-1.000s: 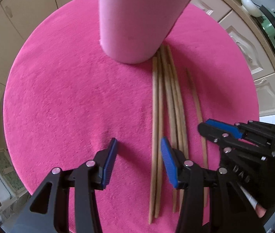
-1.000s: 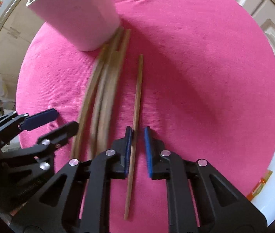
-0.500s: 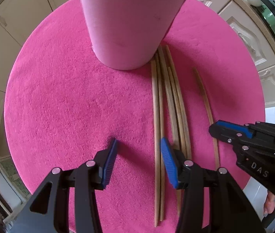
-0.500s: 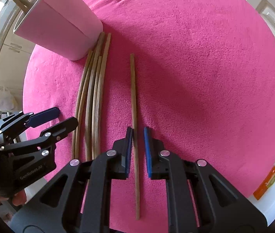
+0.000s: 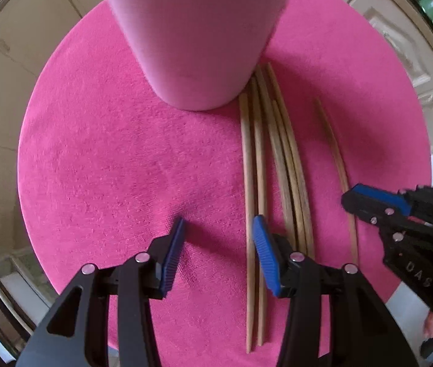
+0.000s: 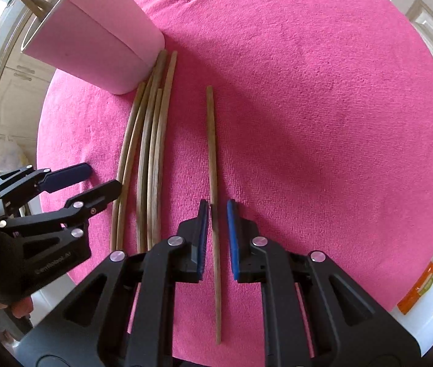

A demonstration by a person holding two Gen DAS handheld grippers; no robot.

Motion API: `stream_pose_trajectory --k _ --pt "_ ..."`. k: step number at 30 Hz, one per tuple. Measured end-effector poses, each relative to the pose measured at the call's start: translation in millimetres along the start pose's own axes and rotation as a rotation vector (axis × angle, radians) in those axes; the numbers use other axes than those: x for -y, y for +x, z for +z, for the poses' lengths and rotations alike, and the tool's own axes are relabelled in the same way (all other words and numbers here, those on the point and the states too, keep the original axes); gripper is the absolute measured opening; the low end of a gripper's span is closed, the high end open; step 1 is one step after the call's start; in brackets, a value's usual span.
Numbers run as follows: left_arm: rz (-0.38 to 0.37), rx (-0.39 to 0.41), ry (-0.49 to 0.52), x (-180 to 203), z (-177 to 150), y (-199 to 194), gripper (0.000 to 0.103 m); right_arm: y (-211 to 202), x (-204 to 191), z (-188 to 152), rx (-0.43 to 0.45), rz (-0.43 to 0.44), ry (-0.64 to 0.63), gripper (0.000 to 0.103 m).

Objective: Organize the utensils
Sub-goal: 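Close the left tool on one chopstick while the right tool closes on another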

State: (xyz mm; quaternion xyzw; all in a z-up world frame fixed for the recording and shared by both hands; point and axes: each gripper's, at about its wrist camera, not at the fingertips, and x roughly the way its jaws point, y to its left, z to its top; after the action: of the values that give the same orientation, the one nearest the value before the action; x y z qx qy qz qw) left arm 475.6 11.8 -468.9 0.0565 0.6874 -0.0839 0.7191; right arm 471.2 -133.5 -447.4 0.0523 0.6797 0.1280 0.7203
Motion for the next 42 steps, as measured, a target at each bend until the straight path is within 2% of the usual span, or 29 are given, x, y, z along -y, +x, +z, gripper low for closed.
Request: stream_pose_trajectory --k 5,7,12,15,16,18,19,29,36,41,42 --pt "0.058 -0.016 0.040 18.0 7.9 5.8 0.046 0.7 1.0 2.2 0.002 0.002 0.004 0.013" --pt "0.060 -0.010 0.037 22.1 11.5 6.1 0.045 0.4 0.1 3.3 0.003 -0.001 0.000 0.013" --pt "0.059 -0.007 0.038 25.2 13.5 3.6 0.035 1.7 -4.9 7.4 -0.004 -0.018 -0.015 0.013" --pt "0.059 0.004 0.032 24.9 14.1 2.1 0.023 1.6 -9.2 10.7 0.004 -0.023 -0.034 0.013" --pt "0.064 0.012 0.034 24.2 14.2 1.3 0.016 1.6 -9.5 11.1 0.002 -0.023 -0.040 0.013" --pt "0.065 0.023 0.034 19.7 10.5 -0.6 0.011 0.9 -9.8 10.0 -0.002 -0.030 -0.054 0.006" --pt "0.061 0.030 0.027 19.6 9.4 -1.9 0.009 0.7 -8.6 9.7 -0.004 -0.030 -0.056 0.006" --pt "0.008 0.095 0.007 3.5 -9.6 -17.4 0.007 -11.8 6.0 -9.2 0.019 0.002 -0.001 0.006" --pt "-0.071 0.172 0.009 11.5 -24.6 -39.7 0.006 -30.2 18.0 -20.0 0.073 0.048 0.026 0.006" --pt "-0.096 0.189 0.005 15.2 -27.6 -48.5 0.006 -29.7 23.2 -21.7 0.062 0.053 0.037 0.006" --pt "-0.102 0.191 0.006 12.2 -31.5 -49.3 0.006 -29.0 22.6 -21.4 0.069 0.030 0.037 0.007"
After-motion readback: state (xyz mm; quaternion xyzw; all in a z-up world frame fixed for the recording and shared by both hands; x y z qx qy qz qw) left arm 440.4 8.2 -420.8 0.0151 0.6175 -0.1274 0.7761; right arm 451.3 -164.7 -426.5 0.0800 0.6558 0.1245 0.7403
